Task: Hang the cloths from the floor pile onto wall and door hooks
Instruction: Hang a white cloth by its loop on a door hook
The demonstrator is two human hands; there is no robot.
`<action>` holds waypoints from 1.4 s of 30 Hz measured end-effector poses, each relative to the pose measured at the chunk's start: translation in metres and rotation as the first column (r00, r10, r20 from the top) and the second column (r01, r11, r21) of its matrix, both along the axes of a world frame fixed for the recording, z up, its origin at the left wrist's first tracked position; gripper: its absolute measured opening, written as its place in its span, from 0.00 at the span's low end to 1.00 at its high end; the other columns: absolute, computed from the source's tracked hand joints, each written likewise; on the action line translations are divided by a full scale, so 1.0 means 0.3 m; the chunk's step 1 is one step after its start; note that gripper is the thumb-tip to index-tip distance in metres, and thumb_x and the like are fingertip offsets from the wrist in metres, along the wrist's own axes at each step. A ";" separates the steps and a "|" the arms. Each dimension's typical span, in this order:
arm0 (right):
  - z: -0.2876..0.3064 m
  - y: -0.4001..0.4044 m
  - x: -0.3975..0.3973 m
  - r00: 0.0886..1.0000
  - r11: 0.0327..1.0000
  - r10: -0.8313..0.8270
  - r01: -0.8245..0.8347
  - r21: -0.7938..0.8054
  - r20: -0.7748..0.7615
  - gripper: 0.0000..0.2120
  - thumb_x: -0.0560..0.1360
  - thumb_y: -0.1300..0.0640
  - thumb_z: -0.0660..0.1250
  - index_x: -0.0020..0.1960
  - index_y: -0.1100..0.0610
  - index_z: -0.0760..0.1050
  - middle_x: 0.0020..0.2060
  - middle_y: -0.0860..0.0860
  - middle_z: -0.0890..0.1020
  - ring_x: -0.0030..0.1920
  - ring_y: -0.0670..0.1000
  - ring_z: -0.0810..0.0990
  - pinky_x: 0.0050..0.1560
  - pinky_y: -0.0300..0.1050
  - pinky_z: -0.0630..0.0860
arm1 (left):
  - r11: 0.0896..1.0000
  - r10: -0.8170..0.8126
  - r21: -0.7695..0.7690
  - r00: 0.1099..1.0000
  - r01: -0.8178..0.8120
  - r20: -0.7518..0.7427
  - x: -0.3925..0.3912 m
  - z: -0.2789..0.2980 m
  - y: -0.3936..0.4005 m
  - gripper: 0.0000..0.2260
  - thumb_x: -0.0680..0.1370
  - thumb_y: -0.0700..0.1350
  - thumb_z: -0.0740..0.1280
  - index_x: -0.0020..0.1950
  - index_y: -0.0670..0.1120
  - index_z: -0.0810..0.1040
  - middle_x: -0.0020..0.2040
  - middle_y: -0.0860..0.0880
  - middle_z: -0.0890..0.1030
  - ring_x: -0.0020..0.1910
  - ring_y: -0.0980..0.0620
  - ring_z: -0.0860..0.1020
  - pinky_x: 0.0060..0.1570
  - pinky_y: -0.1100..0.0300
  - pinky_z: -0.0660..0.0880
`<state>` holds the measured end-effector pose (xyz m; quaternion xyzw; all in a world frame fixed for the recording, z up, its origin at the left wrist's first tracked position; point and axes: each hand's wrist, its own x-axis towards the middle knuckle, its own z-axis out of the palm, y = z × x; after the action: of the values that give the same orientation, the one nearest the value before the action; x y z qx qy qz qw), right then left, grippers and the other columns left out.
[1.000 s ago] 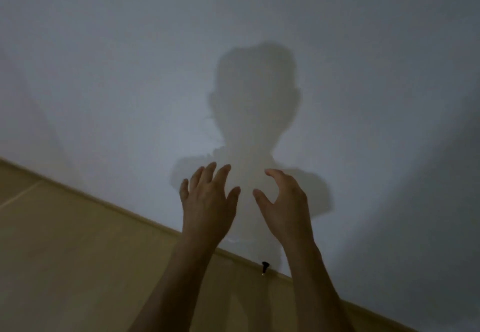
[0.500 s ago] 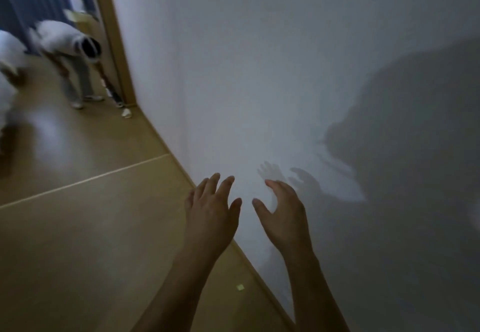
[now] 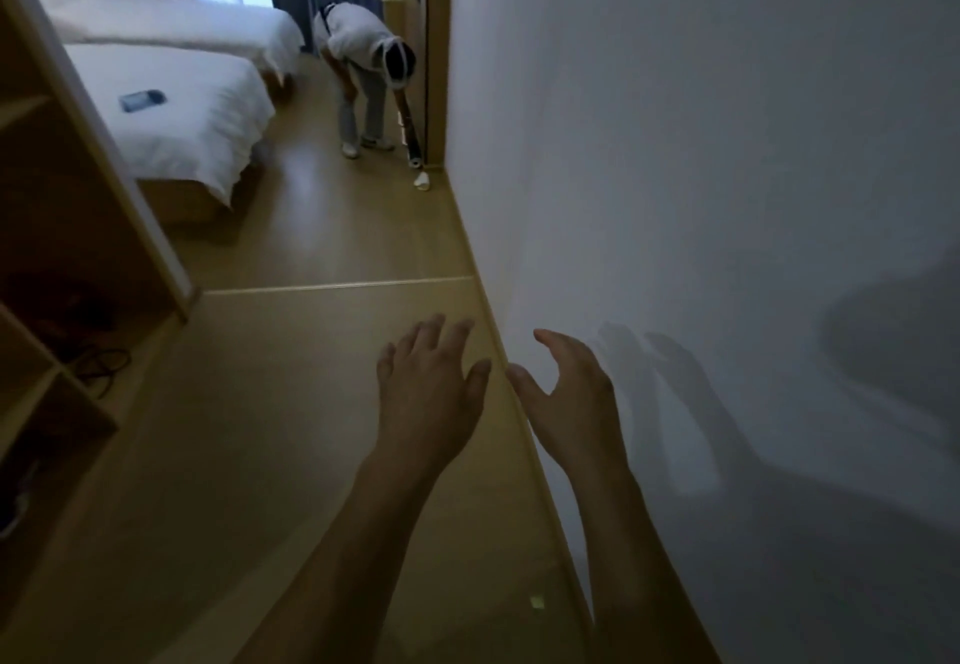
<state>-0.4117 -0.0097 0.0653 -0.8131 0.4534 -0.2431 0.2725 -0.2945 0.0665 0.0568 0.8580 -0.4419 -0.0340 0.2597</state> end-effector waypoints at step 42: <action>-0.031 -1.504 1.848 0.947 0.948 0.315 -0.310 0.075 -0.059 0.27 0.76 0.46 0.67 0.73 0.50 0.66 0.70 0.49 0.71 0.69 0.50 0.69 0.65 0.44 0.66 | 0.958 0.280 0.052 0.959 -0.282 0.042 1.759 0.024 -1.381 0.24 0.80 0.55 0.60 0.75 0.54 0.62 0.76 0.48 0.63 0.76 0.47 0.59 0.73 0.44 0.55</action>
<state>0.1426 -0.4610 0.0559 -0.8734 0.3359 -0.1532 0.3176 0.2331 -0.3477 0.0639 0.9196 -0.3187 0.0051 0.2297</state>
